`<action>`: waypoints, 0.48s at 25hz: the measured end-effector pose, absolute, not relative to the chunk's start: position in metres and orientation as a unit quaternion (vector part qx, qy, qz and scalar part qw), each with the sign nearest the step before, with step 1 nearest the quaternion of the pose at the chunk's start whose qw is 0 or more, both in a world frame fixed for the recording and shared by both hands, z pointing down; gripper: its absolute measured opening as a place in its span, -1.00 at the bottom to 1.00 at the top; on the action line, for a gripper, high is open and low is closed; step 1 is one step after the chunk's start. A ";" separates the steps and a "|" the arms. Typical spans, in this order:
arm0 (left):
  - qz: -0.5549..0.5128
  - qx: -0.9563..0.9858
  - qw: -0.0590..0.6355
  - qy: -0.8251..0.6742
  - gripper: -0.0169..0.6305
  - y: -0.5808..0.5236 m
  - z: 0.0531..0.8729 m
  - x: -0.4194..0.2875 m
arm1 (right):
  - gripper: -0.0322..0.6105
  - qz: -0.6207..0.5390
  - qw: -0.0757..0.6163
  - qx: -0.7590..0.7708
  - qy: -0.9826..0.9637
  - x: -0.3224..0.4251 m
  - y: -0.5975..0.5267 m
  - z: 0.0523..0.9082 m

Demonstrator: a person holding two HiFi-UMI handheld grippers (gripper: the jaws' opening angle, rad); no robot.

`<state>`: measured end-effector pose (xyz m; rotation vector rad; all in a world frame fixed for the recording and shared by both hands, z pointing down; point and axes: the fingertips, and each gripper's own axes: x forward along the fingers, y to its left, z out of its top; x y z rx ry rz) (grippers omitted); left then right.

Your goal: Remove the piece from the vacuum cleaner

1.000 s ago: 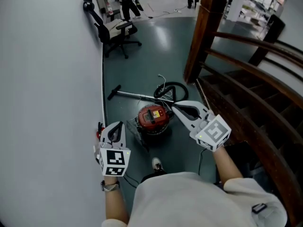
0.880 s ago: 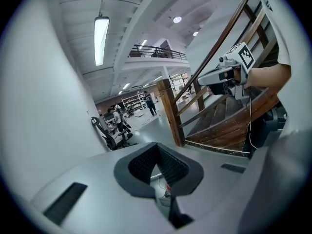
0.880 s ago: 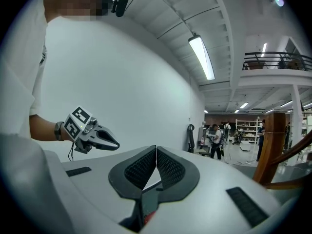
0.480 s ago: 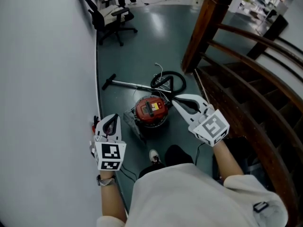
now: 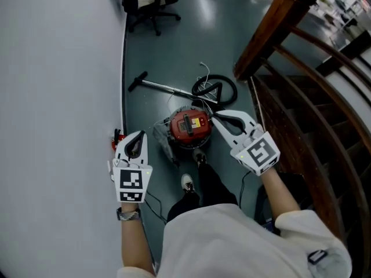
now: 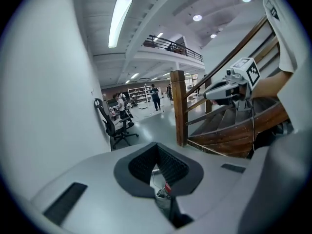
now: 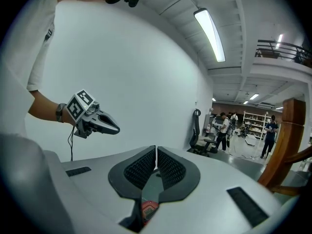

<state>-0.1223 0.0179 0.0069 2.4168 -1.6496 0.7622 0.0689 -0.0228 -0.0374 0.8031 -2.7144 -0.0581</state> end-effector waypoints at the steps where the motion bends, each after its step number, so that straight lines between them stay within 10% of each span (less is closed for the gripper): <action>1: 0.248 0.796 0.065 -0.548 -0.95 0.013 0.013 -0.124 | -0.80 -0.021 0.158 0.275 -0.948 0.066 -0.028 -0.029; 12: 0.267 0.784 0.102 -0.551 -0.95 -0.023 0.107 -0.118 | -0.80 0.003 0.190 0.259 -0.947 0.052 -0.076 0.065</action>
